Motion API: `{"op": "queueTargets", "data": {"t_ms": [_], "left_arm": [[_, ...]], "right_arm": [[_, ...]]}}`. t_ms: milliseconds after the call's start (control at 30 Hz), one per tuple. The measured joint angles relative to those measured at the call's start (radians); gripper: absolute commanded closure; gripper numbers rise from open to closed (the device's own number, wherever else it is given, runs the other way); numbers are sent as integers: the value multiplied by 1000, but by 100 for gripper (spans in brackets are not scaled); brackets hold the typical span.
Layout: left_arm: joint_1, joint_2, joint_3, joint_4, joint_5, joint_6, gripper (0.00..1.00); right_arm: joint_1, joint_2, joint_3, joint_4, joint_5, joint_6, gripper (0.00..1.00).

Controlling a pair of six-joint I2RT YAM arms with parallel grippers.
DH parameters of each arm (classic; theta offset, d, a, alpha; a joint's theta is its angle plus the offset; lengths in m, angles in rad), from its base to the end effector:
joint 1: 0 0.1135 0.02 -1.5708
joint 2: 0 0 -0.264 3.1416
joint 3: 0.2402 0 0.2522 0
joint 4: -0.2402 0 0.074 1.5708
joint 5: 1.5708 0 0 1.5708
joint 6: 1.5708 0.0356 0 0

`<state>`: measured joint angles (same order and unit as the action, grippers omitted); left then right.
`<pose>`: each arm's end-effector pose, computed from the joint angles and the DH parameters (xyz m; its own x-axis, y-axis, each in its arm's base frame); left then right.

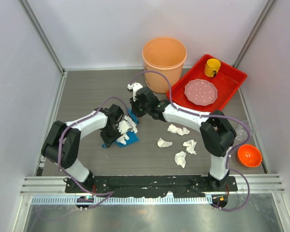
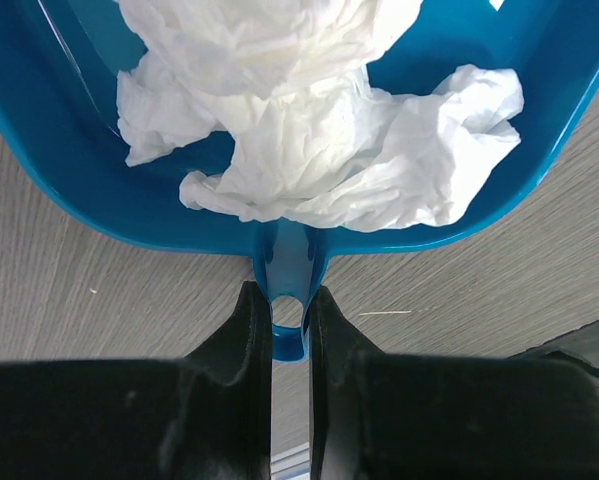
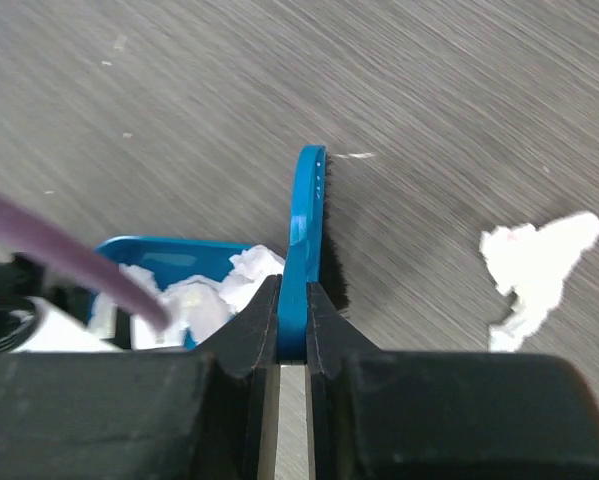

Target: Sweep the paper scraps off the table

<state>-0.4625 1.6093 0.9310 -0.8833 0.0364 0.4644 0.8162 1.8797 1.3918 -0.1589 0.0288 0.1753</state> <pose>0.2317 -0.1170 0.1607 -0.6003 0.7994 -0.0245 0.7998 0.5996 -0.0284 0.2968 0.3142 0.2371 -0.5307 -0.3100 -0.7888 -0.6296 0.7673 0.1221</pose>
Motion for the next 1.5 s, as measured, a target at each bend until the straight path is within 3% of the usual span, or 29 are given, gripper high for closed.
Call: {"op": "queueTargets", "data": {"t_ms": [167, 333, 800, 1033, 1233, 1500], "left_arm": [[12, 5, 3, 3, -2, -17, 100], [39, 17, 13, 13, -2, -35, 100], [80, -16, -3, 111, 98, -52, 100], [102, -159, -47, 227, 167, -67, 100], [104, -256, -52, 274, 223, -69, 100], [104, -264, -38, 238, 225, -84, 100]], "right_arm": [[0, -6, -7, 55, -111, -7, 99], [0, -75, -114, 111, -176, 73, 99], [-20, -167, -206, 210, -169, 291, 99], [-1, -266, -198, 119, -97, 235, 99], [1, -417, -188, 146, -112, 115, 99], [1, -441, -123, 100, 3, 17, 99]]}}
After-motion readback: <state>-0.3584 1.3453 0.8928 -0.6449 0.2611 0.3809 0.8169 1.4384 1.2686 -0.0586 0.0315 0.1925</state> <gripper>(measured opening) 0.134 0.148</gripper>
